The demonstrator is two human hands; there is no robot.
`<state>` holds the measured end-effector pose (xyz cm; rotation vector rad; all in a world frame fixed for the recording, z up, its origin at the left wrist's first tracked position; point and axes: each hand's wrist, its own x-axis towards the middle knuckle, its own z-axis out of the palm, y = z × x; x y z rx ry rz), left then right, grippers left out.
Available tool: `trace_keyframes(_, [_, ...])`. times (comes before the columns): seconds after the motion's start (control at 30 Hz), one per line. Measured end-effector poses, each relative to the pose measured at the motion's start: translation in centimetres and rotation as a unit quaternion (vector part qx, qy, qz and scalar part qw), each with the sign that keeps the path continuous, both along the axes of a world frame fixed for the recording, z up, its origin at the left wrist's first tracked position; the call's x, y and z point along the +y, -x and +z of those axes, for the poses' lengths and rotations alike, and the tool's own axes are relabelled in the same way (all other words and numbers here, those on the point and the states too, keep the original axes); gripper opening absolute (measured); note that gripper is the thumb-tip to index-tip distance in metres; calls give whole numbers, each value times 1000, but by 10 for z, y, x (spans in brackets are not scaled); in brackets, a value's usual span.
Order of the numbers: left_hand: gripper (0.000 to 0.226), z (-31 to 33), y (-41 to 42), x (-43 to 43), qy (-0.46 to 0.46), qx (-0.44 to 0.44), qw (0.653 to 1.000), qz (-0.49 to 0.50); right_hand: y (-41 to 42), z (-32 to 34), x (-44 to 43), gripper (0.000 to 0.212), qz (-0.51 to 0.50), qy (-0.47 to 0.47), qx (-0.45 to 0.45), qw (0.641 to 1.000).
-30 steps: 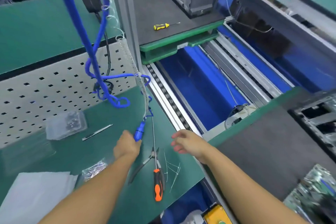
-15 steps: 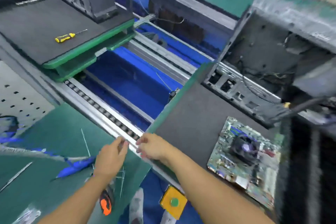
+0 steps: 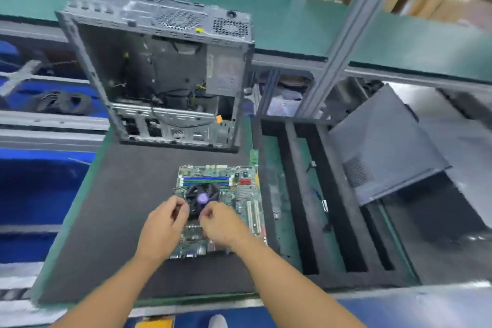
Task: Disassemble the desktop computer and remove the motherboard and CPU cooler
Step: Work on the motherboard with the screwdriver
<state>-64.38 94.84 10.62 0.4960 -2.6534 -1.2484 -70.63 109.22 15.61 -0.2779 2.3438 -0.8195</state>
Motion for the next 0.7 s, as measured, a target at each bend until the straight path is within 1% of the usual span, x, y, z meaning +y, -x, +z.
trace_keyframes(0.03, [18, 4, 10, 13, 18, 19, 999, -29, 8, -1, 16, 21, -28, 4, 7, 1000])
trace_keyframes(0.07, [13, 6, 18, 24, 57, 42, 996, -62, 14, -3, 32, 18, -54, 3, 12, 998])
trace_keyframes(0.1, [12, 7, 25, 35, 119, 58, 987, -93, 19, -6, 47, 15, -80, -4, 20, 997])
trace_keyframes(0.13, [18, 5, 30, 43, 188, 64, 973, -116, 23, -9, 62, 12, -111, -21, 34, 993])
trace_keyframes(0.17, [23, 2, 34, 50, 244, 54, 961, -121, 26, -14, 75, 13, -141, -49, 56, 987])
trace_keyframes(0.2, [29, -2, 36, 56, 278, 38, 953, -110, 29, -19, 88, 21, -166, -84, 75, 980])
trace_keyframes(0.23, [42, -5, 38, 60, 291, 11, 953, -87, 31, -25, 98, 33, -181, -118, 80, 973])
trace_keyframes(0.27, [57, -7, 40, 61, 289, -19, 955, -59, 32, -30, 106, 45, -187, -139, 58, 971])
trace_keyframes(0.3, [72, -7, 44, 60, 283, -54, 957, -40, 33, -36, 111, 53, -194, -135, 11, 972])
trace_keyframes(0.33, [86, -8, 50, 56, 281, -91, 955, -41, 33, -41, 114, 56, -206, -103, -47, 972])
trace_keyframes(0.37, [97, -7, 57, 51, 281, -135, 948, -63, 32, -44, 115, 55, -225, -50, -105, 967])
trace_keyframes(0.4, [104, -7, 64, 43, 277, -177, 939, -95, 30, -46, 114, 55, -244, 2, -147, 959])
trace_keyframes(0.43, [109, -5, 71, 37, 275, -211, 929, -127, 29, -48, 112, 54, -250, 31, -162, 954])
trace_keyframes(0.5, [112, -2, 79, 27, 280, -244, 915, -157, 26, -53, 106, 54, -244, 36, -132, 960])
trace_keyframes(0.53, [111, -1, 80, 24, 280, -246, 914, -159, 24, -53, 104, 52, -244, 33, -111, 963])
trace_keyframes(0.6, [108, -1, 78, 14, 267, -223, 925, -152, 21, -50, 100, 45, -237, 39, -76, 968])
trace_keyframes(0.7, [101, -4, 73, -7, 234, -181, 946, -134, 19, -40, 94, 39, -187, 31, -38, 981])
